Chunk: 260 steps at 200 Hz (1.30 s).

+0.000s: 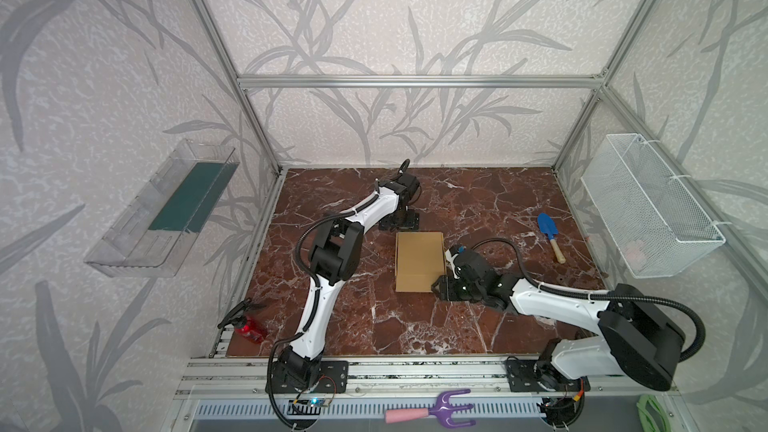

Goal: Fold the paper box

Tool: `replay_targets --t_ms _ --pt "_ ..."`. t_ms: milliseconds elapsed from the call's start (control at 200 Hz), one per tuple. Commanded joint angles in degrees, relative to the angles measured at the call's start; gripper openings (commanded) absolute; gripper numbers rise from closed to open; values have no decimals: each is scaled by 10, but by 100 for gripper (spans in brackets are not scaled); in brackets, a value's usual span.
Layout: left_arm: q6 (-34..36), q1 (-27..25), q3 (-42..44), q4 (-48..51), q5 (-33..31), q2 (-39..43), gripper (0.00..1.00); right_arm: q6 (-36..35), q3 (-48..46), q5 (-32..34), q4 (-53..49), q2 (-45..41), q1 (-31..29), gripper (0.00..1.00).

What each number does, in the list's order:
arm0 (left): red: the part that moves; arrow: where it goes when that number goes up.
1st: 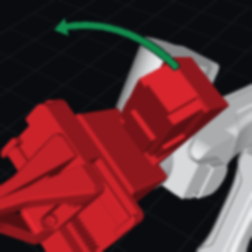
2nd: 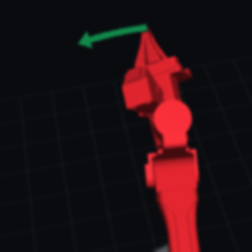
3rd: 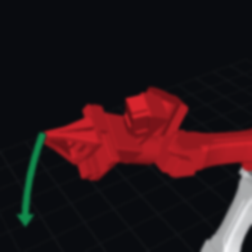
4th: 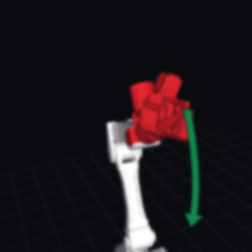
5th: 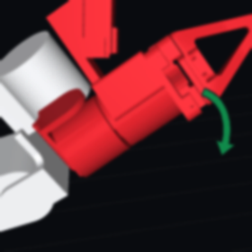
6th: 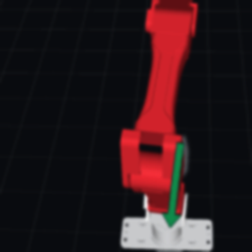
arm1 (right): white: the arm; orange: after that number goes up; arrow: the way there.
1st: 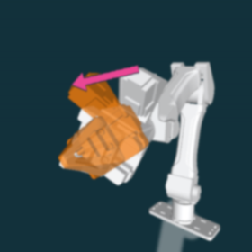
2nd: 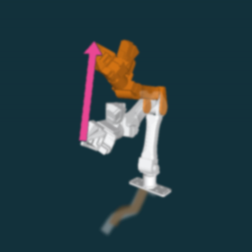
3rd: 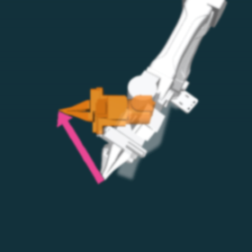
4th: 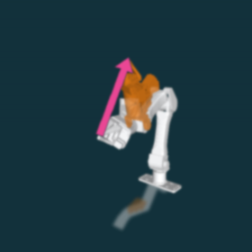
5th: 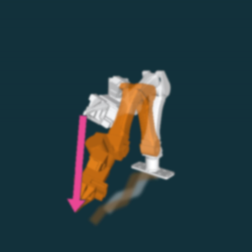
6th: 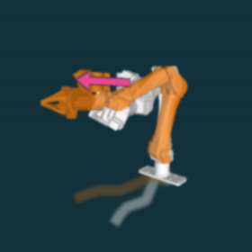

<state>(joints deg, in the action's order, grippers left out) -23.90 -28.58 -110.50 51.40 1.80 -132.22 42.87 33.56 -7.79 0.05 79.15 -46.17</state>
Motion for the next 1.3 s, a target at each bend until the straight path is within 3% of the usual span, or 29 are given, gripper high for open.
replay_targets --t_ms 0,1295 --pt "15 3 7 15 2 -9 90 -6 -8 15 6 7 -1 56" --pt "29 -3 4 27 21 -32 90 -17 -13 39 33 44 22 52"
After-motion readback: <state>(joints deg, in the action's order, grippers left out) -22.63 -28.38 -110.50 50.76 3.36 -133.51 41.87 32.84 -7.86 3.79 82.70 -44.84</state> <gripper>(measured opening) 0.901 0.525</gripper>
